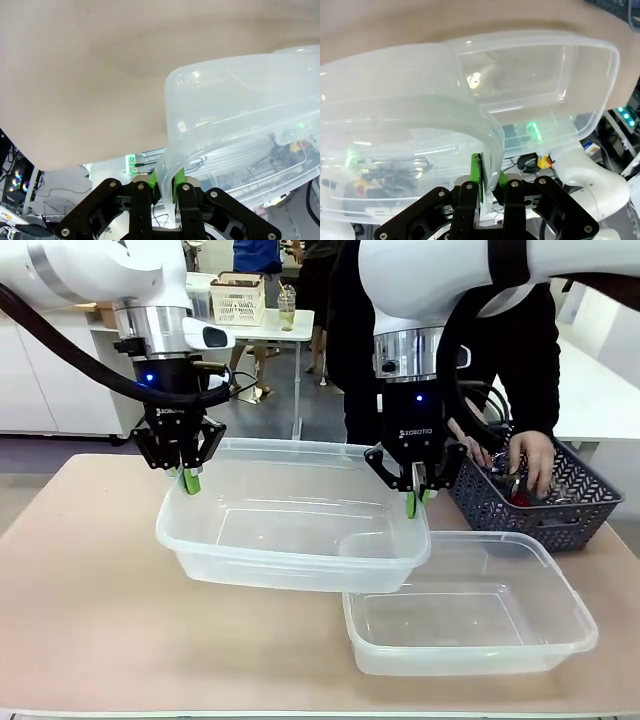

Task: Sort the waste into each basket.
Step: Pick up the Organizing box on the left side of the table and lift it, then offer the picked Organizing box to the human.

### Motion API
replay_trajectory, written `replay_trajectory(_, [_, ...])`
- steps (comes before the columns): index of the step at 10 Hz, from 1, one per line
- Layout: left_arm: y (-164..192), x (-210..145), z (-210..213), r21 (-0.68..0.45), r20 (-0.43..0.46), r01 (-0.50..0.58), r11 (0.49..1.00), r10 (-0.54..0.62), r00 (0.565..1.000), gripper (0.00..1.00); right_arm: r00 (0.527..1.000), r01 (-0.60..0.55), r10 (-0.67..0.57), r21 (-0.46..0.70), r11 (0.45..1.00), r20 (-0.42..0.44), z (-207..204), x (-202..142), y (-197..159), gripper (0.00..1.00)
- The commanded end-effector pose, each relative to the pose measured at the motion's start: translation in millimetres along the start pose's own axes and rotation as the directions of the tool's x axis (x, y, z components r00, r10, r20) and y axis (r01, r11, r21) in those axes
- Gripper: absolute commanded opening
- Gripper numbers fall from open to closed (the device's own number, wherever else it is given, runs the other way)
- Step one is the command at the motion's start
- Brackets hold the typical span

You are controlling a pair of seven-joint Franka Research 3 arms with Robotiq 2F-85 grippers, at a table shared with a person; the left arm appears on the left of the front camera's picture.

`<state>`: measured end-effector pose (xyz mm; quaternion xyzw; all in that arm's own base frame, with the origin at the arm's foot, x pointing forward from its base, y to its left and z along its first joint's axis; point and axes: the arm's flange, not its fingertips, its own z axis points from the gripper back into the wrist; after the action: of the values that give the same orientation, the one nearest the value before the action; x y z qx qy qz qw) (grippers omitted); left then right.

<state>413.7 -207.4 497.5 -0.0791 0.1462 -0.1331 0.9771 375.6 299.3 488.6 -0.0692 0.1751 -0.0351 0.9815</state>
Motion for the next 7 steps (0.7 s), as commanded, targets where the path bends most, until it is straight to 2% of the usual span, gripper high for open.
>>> replay_trajectory(1, [-4.6, -1.9, 3.6, 0.002, 0.002, 0.017, 1.000, -0.017, 1.000, 0.06, 1.000, 0.000, 0.000, -0.011, 1.000, -0.008, -1.8, -0.1, -1.0, 0.06])
replay_trajectory(7, [-4.6, -1.9, 3.6, 0.002, 0.002, 0.017, 1.000, -0.017, 1.000, 0.06, 1.000, 0.000, 0.000, -0.011, 1.000, -0.008, -1.8, -0.1, -1.0, 0.06])
